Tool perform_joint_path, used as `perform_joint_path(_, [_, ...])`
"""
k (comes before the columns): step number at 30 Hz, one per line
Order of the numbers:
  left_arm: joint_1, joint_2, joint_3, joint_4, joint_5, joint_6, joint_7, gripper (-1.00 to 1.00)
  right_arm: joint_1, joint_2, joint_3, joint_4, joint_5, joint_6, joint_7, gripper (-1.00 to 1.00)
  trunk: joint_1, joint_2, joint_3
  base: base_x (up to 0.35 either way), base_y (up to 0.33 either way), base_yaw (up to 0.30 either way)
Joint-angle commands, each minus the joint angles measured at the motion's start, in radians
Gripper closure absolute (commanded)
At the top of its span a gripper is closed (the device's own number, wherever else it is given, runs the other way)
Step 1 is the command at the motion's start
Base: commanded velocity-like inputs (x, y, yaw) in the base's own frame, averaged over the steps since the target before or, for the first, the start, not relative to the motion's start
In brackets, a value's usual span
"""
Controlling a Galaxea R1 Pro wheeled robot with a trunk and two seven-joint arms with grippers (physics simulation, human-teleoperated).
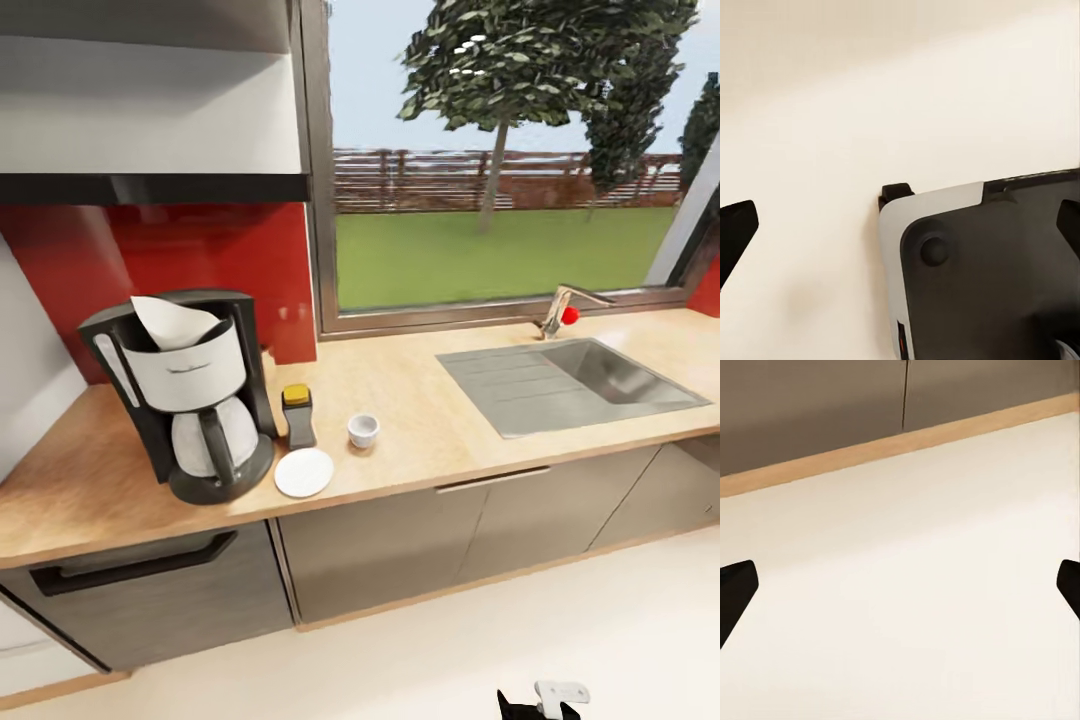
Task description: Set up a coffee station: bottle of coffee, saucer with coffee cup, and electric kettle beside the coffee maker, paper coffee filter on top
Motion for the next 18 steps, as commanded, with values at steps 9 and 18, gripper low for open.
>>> perform_joint_path(9, [0.0, 0.001, -0.004, 0.0, 0.01, 0.0, -0.002, -1.0, -0.001, 0.0, -0.009, 0.001, 0.004, -0.003, 0.007, -1.0, 0.001, -0.002, -0.002, 0.173, -0.211, -0.298])
perform_joint_path(18, [0.0, 0.001, -0.004, 0.0, 0.01, -0.002, -0.002, -1.0, -0.001, 0.0, -0.009, 0.002, 0.004, -0.003, 0.008, -1.0, 0.001, -0.002, 0.001, 0.19, -0.216, -0.299])
